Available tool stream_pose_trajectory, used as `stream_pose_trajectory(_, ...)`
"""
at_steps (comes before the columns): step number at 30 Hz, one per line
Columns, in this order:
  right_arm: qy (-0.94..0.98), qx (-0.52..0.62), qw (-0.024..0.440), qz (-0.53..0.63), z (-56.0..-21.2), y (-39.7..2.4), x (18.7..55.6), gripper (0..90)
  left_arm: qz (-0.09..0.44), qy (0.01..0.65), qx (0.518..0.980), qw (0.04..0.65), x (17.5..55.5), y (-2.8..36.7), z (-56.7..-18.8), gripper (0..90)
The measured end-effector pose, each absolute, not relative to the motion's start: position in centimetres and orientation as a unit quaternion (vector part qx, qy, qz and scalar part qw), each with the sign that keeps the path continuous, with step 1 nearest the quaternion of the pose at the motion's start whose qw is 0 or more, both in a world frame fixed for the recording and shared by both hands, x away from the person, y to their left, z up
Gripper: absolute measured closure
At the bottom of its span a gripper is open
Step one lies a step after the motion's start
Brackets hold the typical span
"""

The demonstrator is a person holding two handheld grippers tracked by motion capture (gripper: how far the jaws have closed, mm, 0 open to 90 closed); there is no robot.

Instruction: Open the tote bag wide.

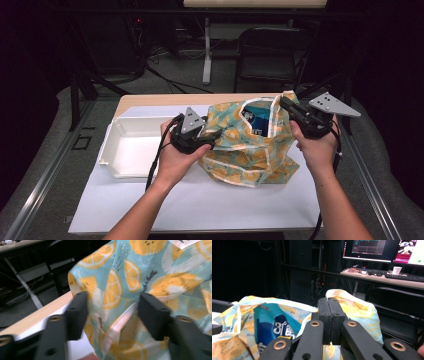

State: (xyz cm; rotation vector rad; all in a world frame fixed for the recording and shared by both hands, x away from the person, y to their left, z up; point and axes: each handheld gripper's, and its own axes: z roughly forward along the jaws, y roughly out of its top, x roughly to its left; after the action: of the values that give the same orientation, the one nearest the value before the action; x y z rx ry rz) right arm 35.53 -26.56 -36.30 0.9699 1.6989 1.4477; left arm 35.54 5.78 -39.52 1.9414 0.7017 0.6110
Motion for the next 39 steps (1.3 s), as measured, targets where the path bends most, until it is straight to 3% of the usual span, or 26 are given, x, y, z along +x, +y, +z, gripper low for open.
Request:
stream_pose_trajectory(1,0.653,0.378,0.347,0.557,-36.4,-26.6,35.9,90.0,0.254,0.286,0.797,0.467,35.7,5.7,-39.3,61.4)
stream_pose_trajectory(4,0.653,0.385,0.355,0.547,-36.6,-26.8,36.2,90.0,0.248,0.288,0.801,0.463,35.9,5.7,-39.1,84.6)
stream_pose_trajectory(8,0.654,0.382,0.362,0.543,-36.5,-26.8,36.2,90.0,0.222,0.296,0.789,0.490,36.3,6.5,-38.3,89.6)
stream_pose_trajectory(14,0.641,0.382,0.404,0.529,-34.6,-26.7,36.8,90.0,0.119,0.353,0.715,0.591,39.1,9.4,-37.0,89.9)
stream_pose_trajectory(18,0.646,0.401,0.409,0.505,-34.5,-26.5,38.4,90.0,0.092,0.409,0.693,0.587,41.3,10.5,-37.9,89.9)
stream_pose_trajectory(22,0.655,0.447,0.384,0.473,-35.7,-27.1,40.2,90.0,0.078,0.436,0.709,0.548,42.3,10.6,-39.6,89.9)
stream_pose_trajectory(25,0.674,0.471,0.330,0.463,-38.0,-28.0,41.4,89.9,0.038,0.438,0.729,0.524,42.8,10.4,-41.6,89.2)
stream_pose_trajectory(29,0.695,0.459,0.322,0.451,-39.7,-27.3,41.1,89.9,0.051,0.431,0.730,0.528,42.3,10.1,-42.2,84.6)
stream_pose_trajectory(33,0.678,0.450,0.318,0.487,-38.8,-27.2,40.2,90.0,0.109,0.416,0.710,0.557,41.2,9.8,-41.0,59.3)
stream_pose_trajectory(39,0.684,0.434,0.333,0.483,-38.1,-26.9,39.8,89.8,0.152,0.373,0.714,0.573,39.9,9.1,-39.4,43.8)
